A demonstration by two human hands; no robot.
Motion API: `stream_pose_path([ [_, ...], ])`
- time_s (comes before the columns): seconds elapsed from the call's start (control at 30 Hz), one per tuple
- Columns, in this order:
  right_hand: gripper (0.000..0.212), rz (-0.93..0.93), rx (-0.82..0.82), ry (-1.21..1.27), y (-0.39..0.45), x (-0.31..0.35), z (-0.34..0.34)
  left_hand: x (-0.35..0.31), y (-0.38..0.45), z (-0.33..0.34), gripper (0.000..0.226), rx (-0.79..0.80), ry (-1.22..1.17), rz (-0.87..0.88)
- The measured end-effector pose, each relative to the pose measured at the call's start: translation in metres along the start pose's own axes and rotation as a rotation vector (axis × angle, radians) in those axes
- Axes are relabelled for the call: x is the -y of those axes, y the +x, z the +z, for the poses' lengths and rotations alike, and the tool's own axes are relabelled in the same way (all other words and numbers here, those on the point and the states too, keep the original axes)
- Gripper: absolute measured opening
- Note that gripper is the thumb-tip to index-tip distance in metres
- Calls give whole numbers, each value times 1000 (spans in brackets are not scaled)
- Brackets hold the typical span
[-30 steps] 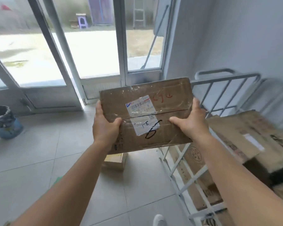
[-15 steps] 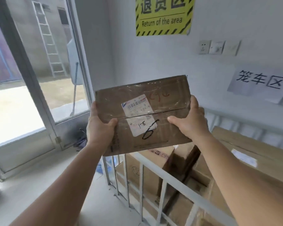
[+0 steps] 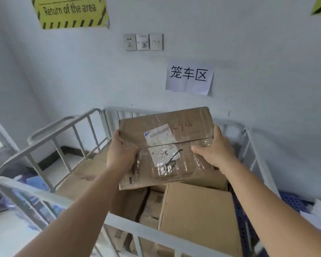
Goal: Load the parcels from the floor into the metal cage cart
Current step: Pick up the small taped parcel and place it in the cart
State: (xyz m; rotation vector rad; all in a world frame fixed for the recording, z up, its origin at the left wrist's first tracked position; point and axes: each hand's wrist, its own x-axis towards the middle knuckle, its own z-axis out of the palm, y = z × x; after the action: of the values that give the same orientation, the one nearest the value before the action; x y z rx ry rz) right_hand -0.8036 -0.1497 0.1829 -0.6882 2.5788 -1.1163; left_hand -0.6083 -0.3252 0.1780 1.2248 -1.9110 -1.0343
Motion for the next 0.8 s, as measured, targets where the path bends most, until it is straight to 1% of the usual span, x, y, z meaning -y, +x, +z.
stream_pose_path([
  [0.13,113,129,107,-35,28,-63,-4,11,1,74,79,121,92,-91],
  [0.27,114,242,201,-106,56,-123,11,34,0,137,82,227,195,-191],
  [0.37,112,326,268,-182,74,-163,27,52,-4,174,89,309,231,-265],
  [0.47,108,388,316,-231,90,-197,42,70,-8,205,85,373,260,-324],
  [0.6,105,425,348,-252,105,-225,57,88,-9,235,88,405,282,-359],
  [0.73,104,450,386,-254,113,-244,67,102,-11,254,83,398,306,-389],
  [0.8,102,461,396,-273,114,-252,71,108,-13,260,85,408,337,-406],
])
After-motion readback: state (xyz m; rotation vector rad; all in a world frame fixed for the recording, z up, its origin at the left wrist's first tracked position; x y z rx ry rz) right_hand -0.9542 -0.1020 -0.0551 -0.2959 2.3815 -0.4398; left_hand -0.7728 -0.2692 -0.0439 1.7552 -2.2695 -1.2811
